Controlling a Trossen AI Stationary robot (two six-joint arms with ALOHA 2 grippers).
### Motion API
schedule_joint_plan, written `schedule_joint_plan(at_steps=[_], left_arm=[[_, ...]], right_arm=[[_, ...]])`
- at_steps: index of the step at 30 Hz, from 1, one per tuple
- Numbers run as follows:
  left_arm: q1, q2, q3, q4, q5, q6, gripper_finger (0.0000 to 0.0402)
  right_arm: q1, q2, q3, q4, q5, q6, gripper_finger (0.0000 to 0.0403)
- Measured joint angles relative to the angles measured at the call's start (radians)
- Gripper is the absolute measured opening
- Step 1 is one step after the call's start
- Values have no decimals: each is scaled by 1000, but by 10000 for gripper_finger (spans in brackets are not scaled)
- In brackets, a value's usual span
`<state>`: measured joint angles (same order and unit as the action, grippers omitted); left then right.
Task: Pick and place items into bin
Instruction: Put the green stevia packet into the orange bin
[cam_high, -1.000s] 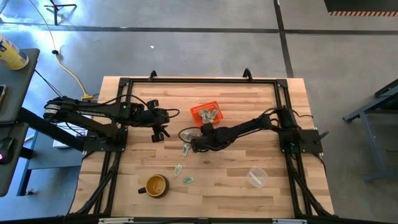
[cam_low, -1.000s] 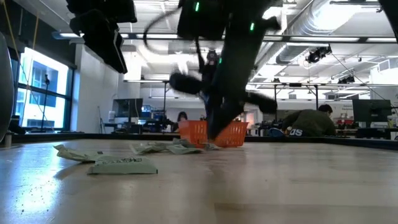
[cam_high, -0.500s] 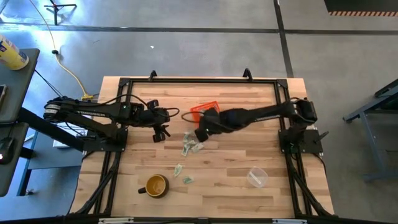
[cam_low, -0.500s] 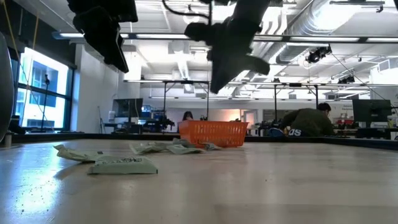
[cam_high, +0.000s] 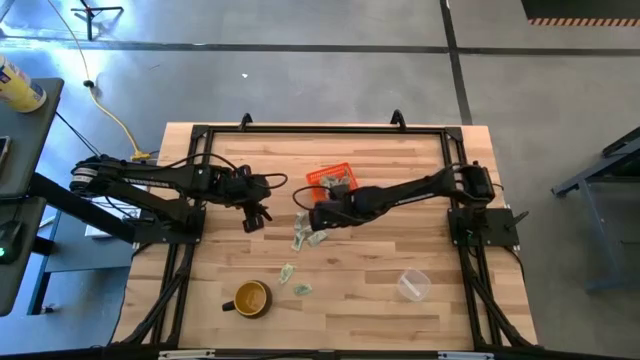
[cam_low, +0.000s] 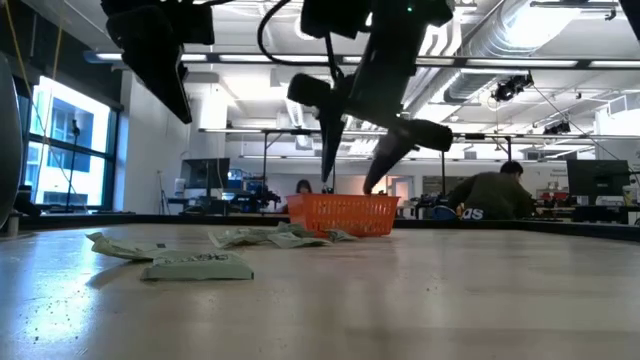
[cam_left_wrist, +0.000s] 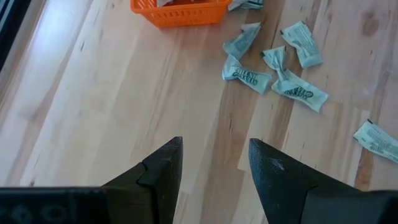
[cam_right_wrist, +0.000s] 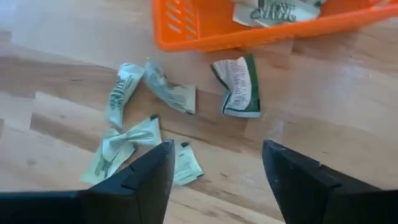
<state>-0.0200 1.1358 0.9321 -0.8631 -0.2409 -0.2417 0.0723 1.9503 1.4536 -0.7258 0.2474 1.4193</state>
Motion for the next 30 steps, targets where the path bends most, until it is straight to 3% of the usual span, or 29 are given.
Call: schedule_joint_plan(at_steps=[10, 30], left_arm=[[0, 0, 1, 0, -5, 78, 217], [0, 0, 1, 2, -6, 80, 217]], right_arm=[[-11, 106, 0, 7, 34, 1, 197], [-29, 171, 1, 29, 124, -123, 193]])
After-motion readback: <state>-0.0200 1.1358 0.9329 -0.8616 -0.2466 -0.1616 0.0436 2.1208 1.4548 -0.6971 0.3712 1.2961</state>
